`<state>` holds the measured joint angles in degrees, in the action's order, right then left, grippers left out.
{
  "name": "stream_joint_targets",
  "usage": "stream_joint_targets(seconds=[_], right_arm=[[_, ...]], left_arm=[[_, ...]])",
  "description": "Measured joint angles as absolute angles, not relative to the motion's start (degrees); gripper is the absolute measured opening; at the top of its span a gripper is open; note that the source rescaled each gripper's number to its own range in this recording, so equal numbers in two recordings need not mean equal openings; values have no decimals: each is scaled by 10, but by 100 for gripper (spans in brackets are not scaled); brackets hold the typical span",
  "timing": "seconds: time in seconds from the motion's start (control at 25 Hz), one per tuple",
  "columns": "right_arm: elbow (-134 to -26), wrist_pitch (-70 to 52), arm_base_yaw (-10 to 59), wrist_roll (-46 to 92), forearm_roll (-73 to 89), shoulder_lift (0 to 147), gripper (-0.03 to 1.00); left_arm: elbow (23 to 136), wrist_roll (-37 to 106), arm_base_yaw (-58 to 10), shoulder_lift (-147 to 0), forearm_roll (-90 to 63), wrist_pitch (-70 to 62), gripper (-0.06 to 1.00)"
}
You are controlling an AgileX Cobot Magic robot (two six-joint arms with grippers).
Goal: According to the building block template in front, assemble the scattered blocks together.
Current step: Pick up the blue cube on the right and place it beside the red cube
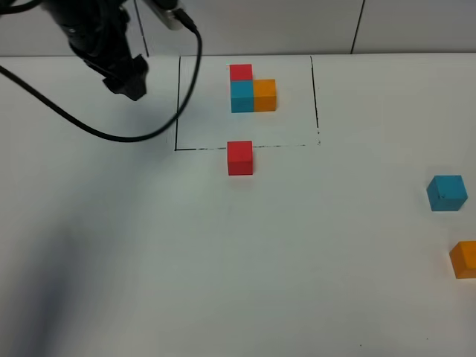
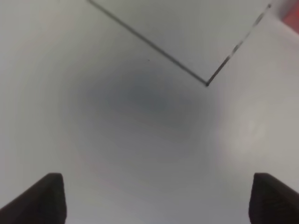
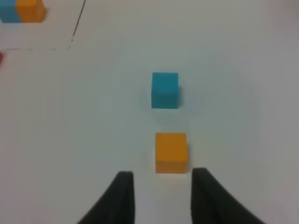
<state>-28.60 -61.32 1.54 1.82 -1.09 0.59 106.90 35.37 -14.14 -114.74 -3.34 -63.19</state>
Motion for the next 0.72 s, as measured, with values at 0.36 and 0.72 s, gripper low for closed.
stream_joint_targets(seconds=[0.36, 0.72], right_arm=[[-286, -613, 15, 18, -11, 6, 0], [-286, -613, 15, 18, -11, 6, 0]], left_arm=[[821, 270, -41, -937, -26, -570, 81], [594, 131, -19, -677, 58, -564, 81]])
